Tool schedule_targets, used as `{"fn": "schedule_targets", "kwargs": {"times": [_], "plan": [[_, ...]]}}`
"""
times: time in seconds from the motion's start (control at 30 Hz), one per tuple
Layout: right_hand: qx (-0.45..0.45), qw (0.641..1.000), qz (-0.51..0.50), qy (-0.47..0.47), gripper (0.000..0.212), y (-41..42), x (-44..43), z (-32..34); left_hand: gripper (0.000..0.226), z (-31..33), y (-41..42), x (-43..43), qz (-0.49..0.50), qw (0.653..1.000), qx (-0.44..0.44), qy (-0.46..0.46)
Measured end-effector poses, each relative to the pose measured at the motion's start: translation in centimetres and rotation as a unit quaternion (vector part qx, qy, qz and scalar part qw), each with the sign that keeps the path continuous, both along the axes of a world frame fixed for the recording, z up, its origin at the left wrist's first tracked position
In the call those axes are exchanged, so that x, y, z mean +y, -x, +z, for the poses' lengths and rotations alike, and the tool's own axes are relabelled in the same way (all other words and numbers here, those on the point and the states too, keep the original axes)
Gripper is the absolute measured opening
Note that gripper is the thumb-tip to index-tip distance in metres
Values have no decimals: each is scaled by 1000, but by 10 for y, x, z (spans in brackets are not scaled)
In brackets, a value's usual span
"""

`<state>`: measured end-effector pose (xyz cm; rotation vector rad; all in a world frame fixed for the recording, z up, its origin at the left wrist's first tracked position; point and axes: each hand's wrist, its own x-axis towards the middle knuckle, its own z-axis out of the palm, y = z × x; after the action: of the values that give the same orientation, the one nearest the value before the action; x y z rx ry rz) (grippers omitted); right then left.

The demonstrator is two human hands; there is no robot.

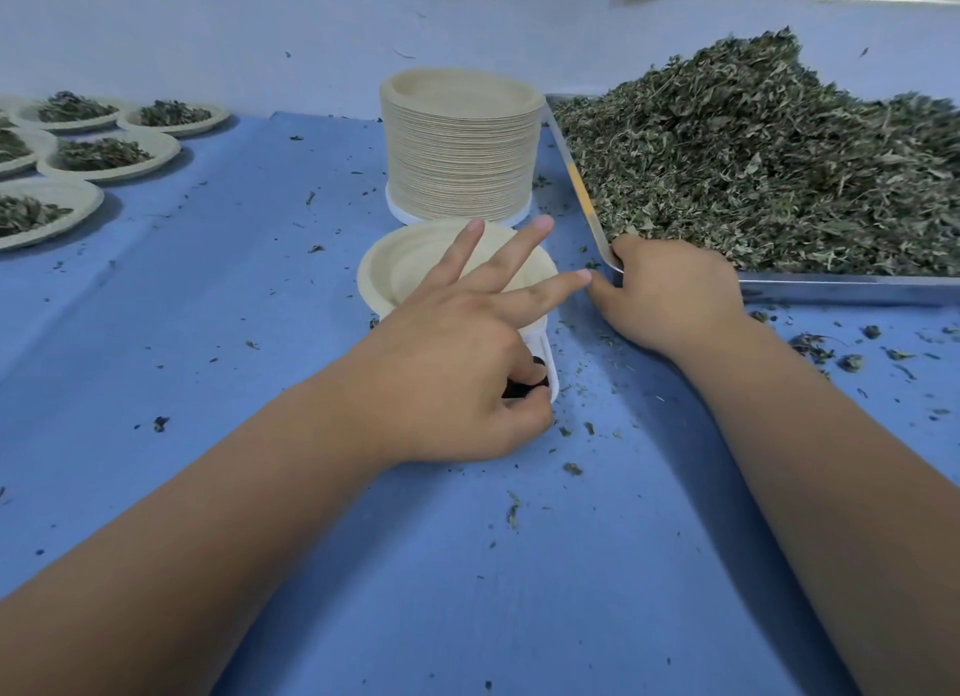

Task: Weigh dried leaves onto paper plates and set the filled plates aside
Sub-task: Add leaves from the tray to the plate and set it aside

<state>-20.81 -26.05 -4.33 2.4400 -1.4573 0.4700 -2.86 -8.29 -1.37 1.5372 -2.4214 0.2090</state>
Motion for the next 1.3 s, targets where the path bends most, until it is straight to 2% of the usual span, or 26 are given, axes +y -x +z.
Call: {"fn": "schedule_targets", "kwargs": {"times": [0.27,0.37,0.47,0.53,0.6,0.67,0.77,0.83,0.97,1.07,1.17,1.3], "plan": [[1,1000,-6,10,36,-1,0,0,43,2,4,0,6,1000,6,23],[-4,1000,-10,7,37,-2,-1,1,44,-1,-3,-1,-16,994,98,49],[0,1000,-12,-6,36,-1,-2,2,42,-4,-17,-2,27,978,181,98],[-13,1000,-11,-12,37,-2,-2,3,36,-4,-28,-4,66,966,230,94],[-32,999,-11,-18,40,-6,-3,7,34,-5,-37,-5,101,942,307,89],[-29,997,-38,-67,46,-11,-10,15,35,-8,-43,-7,135,898,411,83],[42,982,-74,-168,57,-19,-21,26,39,-12,-49,-11,181,833,516,85],[43,981,-69,-175,61,-23,-26,26,38,-13,-56,-14,211,802,552,87],[-7,990,-68,-123,57,-22,-24,20,34,-18,-70,-19,278,737,611,73],[-62,986,-62,-140,63,-20,-24,24,32,-19,-74,-21,311,692,649,50],[-116,980,-56,-150,58,-19,-29,32,31,-19,-76,-24,322,671,667,34],[-214,972,-57,-77,53,-17,-32,44,31,-19,-75,-26,318,649,690,35]]}}
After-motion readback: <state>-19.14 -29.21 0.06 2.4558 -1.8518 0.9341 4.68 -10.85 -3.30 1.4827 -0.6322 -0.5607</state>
